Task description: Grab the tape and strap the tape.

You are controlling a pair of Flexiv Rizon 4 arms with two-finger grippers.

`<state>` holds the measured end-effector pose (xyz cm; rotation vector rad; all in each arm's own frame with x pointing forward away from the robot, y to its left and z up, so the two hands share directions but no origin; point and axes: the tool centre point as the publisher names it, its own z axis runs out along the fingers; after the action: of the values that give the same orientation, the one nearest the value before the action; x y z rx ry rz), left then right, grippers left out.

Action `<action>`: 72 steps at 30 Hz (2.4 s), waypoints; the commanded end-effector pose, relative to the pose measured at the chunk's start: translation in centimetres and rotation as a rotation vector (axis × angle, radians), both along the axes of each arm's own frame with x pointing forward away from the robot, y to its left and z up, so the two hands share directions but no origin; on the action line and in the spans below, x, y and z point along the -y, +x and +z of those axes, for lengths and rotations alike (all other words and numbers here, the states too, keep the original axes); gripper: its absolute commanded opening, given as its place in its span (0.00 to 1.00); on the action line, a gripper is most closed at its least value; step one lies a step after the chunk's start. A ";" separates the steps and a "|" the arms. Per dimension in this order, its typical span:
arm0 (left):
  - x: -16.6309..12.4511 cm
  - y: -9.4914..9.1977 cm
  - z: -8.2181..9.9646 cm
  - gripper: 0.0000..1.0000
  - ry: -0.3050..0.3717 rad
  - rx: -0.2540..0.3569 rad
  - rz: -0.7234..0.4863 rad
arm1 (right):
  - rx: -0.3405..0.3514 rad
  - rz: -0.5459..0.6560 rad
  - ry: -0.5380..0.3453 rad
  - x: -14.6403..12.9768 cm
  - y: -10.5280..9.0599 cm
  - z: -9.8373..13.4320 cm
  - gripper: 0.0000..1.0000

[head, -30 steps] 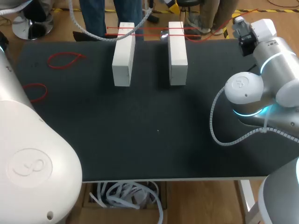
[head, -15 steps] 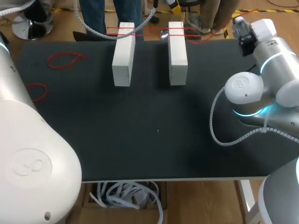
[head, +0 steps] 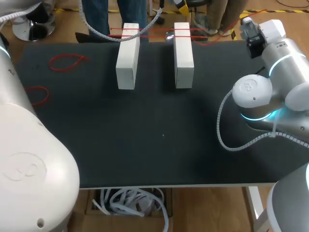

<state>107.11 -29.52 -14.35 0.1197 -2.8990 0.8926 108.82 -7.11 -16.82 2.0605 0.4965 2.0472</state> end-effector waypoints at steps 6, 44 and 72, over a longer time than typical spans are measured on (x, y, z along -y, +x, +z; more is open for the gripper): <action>0.0 0.0 0.0 0.00 0.002 0.000 0.000 | -0.010 -0.043 -0.137 1.4 0.6 0.2 0.00; 0.0 0.0 0.0 0.00 0.002 0.000 0.000 | 0.083 0.136 -1.248 2.4 1.3 1.9 0.00; 0.0 0.0 0.0 0.00 0.002 0.000 0.000 | 0.238 0.352 -1.790 1.9 1.4 3.4 0.00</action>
<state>106.99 -29.48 -14.41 0.1201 -2.9006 0.8974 110.36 -8.57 -13.93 0.6199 1.7290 0.9016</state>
